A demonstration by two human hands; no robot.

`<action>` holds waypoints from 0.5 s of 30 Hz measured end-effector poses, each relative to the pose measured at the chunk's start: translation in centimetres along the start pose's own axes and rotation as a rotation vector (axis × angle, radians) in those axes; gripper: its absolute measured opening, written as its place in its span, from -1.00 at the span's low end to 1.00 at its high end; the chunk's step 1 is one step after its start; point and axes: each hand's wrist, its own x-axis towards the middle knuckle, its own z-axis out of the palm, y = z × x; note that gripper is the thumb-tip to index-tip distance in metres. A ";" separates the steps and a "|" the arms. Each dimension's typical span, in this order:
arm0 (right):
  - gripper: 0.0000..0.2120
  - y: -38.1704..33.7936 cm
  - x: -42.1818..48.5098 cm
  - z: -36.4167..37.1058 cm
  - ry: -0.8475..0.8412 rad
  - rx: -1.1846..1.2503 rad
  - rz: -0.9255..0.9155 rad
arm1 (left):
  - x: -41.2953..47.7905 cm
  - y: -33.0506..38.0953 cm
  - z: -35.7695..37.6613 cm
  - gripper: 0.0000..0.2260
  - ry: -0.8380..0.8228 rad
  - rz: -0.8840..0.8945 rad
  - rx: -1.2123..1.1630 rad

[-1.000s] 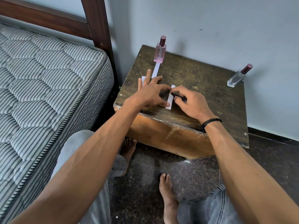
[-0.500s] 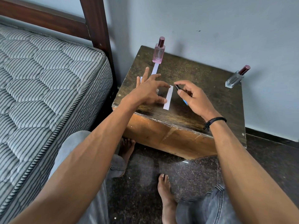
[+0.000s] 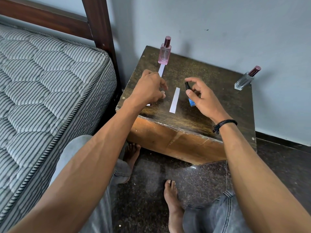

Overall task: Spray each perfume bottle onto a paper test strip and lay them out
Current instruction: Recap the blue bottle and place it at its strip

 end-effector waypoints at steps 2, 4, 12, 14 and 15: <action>-0.68 -0.1 0.0 -0.1 0.008 0.005 0.008 | 0.0 0.0 0.1 -0.78 -0.007 -0.012 0.006; -0.67 -0.2 0.0 -0.1 0.019 0.013 0.009 | -0.1 0.0 0.1 -0.80 -0.015 -0.023 0.011; -0.72 -0.9 -0.1 -0.4 0.065 0.056 0.007 | 0.5 0.0 0.5 -0.88 0.095 -0.023 -0.103; -0.76 -1.1 -0.2 -0.5 0.065 0.073 0.007 | 0.5 0.4 0.2 -0.89 0.137 -0.018 -0.218; -0.78 -1.1 -0.2 -0.6 0.063 0.084 0.005 | 0.5 0.6 0.0 -0.90 0.152 -0.018 -0.272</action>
